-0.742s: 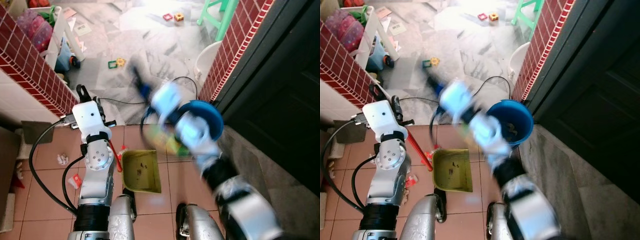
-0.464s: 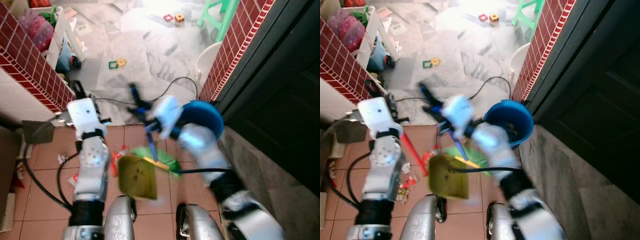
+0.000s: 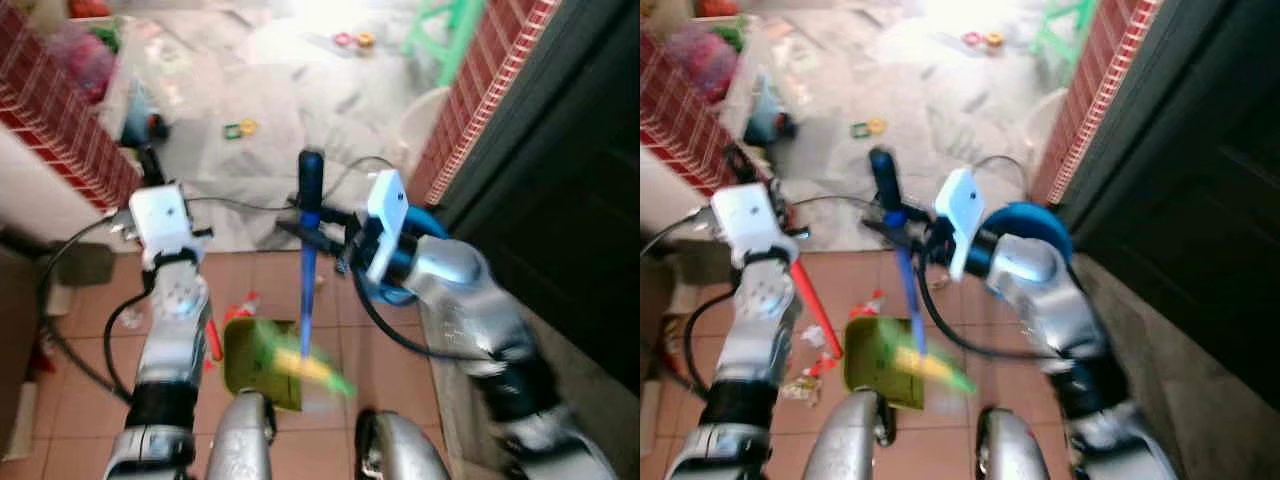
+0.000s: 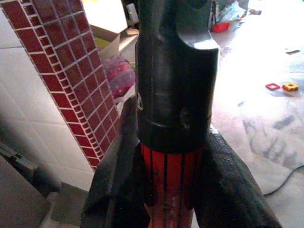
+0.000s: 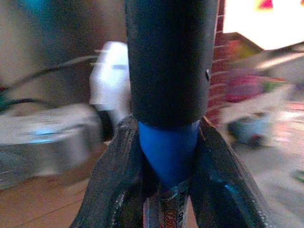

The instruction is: Sweep floor

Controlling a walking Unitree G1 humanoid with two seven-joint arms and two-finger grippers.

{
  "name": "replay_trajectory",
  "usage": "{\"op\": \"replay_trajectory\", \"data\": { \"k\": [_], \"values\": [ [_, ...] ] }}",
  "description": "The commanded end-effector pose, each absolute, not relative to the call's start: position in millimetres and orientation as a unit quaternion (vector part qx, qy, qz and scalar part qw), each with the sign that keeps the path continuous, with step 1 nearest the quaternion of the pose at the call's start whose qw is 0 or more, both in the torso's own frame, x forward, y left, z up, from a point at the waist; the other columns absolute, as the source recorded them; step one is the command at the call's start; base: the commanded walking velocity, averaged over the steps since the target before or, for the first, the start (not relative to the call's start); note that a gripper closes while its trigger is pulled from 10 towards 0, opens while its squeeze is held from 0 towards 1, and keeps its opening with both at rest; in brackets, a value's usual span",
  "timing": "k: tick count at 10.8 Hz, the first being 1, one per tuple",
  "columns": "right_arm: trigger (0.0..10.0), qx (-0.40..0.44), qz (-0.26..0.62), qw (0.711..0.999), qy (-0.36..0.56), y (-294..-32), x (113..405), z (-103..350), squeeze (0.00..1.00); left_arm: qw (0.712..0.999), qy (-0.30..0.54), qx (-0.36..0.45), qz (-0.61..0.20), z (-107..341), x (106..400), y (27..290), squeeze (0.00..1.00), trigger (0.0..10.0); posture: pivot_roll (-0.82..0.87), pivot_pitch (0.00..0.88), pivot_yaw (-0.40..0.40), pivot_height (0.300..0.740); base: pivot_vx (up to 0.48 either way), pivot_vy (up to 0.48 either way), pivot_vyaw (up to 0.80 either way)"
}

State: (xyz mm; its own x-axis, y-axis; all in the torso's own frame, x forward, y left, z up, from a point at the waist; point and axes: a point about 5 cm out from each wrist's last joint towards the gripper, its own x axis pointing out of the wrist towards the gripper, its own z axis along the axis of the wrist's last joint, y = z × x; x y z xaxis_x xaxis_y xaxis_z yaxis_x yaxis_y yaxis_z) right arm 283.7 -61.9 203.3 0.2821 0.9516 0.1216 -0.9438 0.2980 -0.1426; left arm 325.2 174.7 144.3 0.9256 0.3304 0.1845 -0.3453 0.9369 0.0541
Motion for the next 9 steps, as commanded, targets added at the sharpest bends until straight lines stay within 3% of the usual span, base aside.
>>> {"op": "replay_trajectory", "data": {
  "k": [1, 2, 3, 6, 9],
  "values": [
    [10.0, -0.010, 0.634, 0.767, -0.097, -59.7, 274.3, 215.4, 0.00, 0.976, -0.092, 0.066, 0.185, 145.6, 327.9, 186.5, 0.00, 10.0, -0.01, 0.160, 0.086, 0.740, 0.000, 0.000, 0.00],
    [10.0, -0.012, 0.636, 0.765, -0.101, -66.9, 276.7, 224.8, 0.00, 0.976, -0.094, 0.066, 0.184, 147.1, 332.1, 186.7, 0.00, 10.0, -0.02, 0.137, 0.089, 0.740, 0.000, 0.000, 0.00],
    [10.0, -0.032, 0.604, 0.786, -0.125, -80.8, 290.0, 238.1, 0.00, 0.976, -0.100, 0.067, 0.184, 149.7, 336.3, 187.5, 0.00, 10.0, -0.03, 0.118, 0.088, 0.740, 0.000, 0.000, 0.00],
    [10.0, -0.062, 0.412, 0.875, -0.246, -120.2, 337.5, 284.6, 0.00, 0.975, -0.109, 0.065, 0.181, 152.6, 345.5, 184.6, 0.00, 10.0, -0.04, 0.071, 0.088, 0.740, 0.000, 0.000, 0.00],
    [10.0, -0.099, 0.346, 0.891, -0.276, -108.5, 345.1, 270.9, 0.00, 0.976, -0.113, 0.063, 0.176, 152.0, 348.8, 181.5, 0.00, 10.0, -0.04, 0.058, 0.085, 0.740, 0.000, 0.000, 0.00]
  ]
}}
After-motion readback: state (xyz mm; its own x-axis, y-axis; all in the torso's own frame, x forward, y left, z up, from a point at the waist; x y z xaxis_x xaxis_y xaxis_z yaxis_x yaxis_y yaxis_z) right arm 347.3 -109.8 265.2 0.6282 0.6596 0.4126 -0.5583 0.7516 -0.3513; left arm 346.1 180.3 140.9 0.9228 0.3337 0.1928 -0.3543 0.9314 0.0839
